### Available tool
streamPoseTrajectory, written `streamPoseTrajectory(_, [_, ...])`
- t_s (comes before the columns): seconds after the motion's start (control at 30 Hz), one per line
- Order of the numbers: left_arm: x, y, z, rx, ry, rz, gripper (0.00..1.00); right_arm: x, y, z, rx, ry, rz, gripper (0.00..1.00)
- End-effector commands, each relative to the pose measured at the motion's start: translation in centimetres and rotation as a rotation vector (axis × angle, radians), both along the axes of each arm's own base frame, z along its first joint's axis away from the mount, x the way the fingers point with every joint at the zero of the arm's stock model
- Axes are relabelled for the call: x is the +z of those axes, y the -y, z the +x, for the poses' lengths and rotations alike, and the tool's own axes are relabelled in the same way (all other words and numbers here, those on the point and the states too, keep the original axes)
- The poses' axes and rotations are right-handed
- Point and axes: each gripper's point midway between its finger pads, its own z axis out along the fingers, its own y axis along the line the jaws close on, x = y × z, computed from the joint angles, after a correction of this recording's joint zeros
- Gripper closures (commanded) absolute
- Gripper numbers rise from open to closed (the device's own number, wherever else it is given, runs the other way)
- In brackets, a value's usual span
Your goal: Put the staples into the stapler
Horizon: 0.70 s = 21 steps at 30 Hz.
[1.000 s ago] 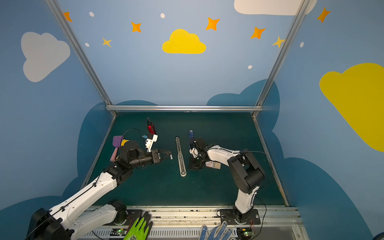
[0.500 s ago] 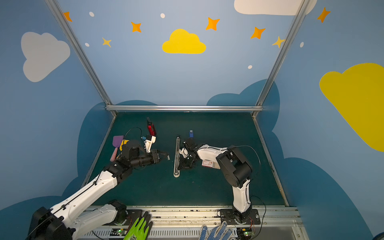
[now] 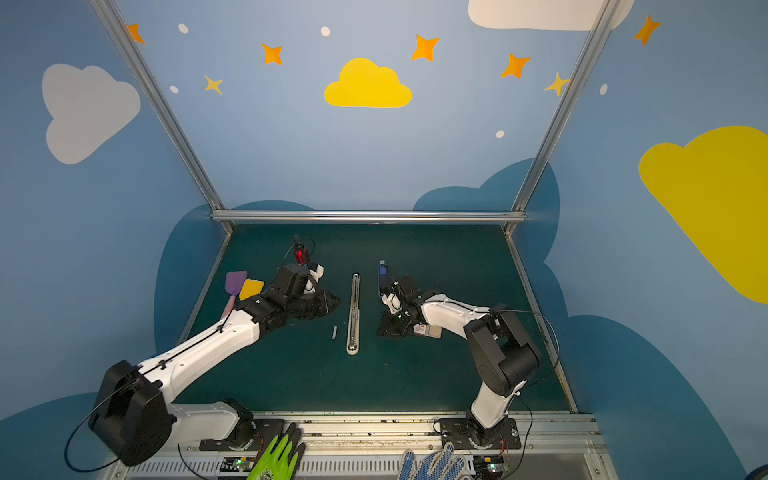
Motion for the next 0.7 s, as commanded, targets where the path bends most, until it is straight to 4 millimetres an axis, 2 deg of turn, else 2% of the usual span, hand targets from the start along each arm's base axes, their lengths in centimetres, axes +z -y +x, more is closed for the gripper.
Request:
streamPoseTrajectory(0.0, [0.0, -0.3, 0.7, 0.015, 0.023, 0.09, 0.82, 0.0, 0.3, -0.2, 0.002, 0.012, -0.008, 0.76])
streamPoseTrajectory(0.2, [-0.6, -1.3, 0.0, 0.043, 0.005, 0.15, 0.65, 0.3, 0.7, -0.5, 0.002, 0.023, -0.003, 0.75])
streamPoseTrajectory(0.27, [-1.1, -2.2, -0.5, 0.072, -0.008, 0.171, 0.57, 0.5, 0.7, -0.6, 0.004, 0.026, -0.001, 0.74])
streamPoseTrajectory(0.37, [-2.3, -4.1, -1.4, 0.135, -0.037, 0.218, 0.52, 1.2, 0.8, -0.8, 0.009, 0.04, 0.0, 0.73])
streamPoseTrajectory(0.47, [-3.7, -5.9, -2.3, 0.206, -0.072, 0.258, 0.5, 1.7, 0.9, -0.9, 0.015, 0.057, -0.024, 0.72])
streamPoseTrajectory(0.6, [-5.6, -6.9, -3.0, 0.244, -0.131, 0.297, 0.51, 1.7, 0.6, -0.8, 0.014, 0.053, -0.03, 0.72])
streamPoseTrajectory(0.67, [-6.7, -7.0, -3.3, 0.238, -0.169, 0.328, 0.56, 1.7, 0.5, -0.8, 0.013, 0.048, -0.037, 0.72])
